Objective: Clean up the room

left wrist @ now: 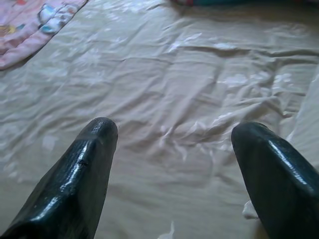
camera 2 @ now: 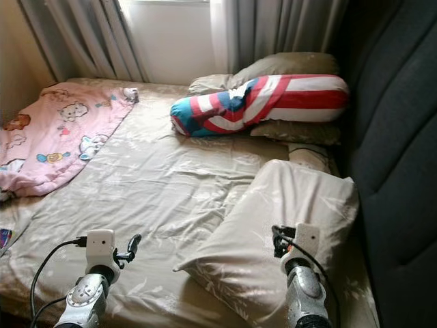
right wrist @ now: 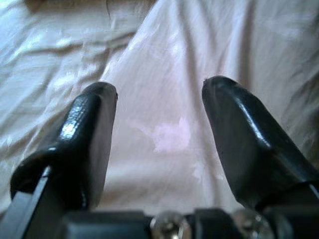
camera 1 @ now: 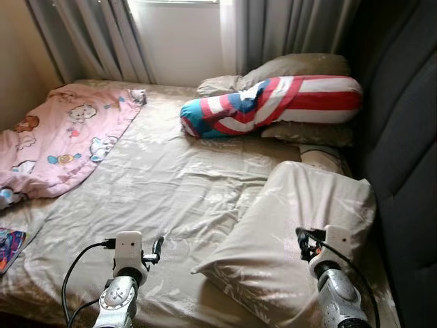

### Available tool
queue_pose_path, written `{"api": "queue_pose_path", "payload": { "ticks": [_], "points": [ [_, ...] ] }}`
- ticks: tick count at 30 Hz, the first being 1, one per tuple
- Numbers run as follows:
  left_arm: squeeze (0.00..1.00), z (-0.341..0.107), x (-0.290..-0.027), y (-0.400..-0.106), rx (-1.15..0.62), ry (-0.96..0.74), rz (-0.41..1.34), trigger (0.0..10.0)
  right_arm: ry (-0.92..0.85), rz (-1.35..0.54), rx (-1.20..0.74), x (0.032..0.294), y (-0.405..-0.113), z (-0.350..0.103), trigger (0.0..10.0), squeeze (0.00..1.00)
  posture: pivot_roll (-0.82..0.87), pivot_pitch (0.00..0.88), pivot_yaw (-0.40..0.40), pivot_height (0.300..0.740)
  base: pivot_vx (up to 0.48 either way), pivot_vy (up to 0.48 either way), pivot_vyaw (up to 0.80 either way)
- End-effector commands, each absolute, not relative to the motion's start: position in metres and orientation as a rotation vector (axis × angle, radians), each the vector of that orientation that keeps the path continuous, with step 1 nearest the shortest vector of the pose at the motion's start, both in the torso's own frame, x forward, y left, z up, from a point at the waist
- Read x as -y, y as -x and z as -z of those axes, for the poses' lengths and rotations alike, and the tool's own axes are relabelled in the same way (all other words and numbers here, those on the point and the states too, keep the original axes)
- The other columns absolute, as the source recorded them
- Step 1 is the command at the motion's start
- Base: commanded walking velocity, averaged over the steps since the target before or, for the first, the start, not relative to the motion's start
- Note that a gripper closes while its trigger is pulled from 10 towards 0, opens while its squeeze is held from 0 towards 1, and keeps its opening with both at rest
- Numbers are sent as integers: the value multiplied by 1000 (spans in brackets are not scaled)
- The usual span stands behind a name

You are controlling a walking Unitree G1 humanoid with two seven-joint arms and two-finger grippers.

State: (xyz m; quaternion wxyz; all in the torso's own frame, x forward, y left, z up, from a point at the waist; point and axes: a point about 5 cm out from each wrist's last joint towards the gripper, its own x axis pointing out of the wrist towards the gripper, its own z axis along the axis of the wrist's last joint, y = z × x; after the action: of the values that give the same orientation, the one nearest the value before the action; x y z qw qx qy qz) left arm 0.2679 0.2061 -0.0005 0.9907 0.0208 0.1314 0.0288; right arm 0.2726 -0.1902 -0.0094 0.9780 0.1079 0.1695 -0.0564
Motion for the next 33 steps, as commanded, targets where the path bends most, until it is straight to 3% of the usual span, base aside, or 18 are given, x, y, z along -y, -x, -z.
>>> {"api": "queue_pose_path", "payload": {
  "ticks": [1, 10, 18, 33],
  "points": [
    [0, 2, -203, -265, -257, -35, -58, 10000, -233, 109, -372, 186, -264, 18, 10000, 0, -53, 0, 2, 740, 0, 0, 0],
    [0, -11, -197, -270, -150, 0, -78, 10000, -156, 162, -282, 200, -277, 0, 10000, 0, -76, 0, -16, 740, 0, 0, 0],
    [0, -15, -191, -267, -122, -17, -41, 10000, -154, 164, -263, 197, -270, 4, 10000, 0, -89, 0, -2, 687, 0, 0, 0],
    [0, -4, -186, -257, -178, -12, -2, 10000, -169, 181, -244, 202, -259, 7, 10000, 0, -138, 0, 14, 687, 0, 0, -93]
  ]
}}
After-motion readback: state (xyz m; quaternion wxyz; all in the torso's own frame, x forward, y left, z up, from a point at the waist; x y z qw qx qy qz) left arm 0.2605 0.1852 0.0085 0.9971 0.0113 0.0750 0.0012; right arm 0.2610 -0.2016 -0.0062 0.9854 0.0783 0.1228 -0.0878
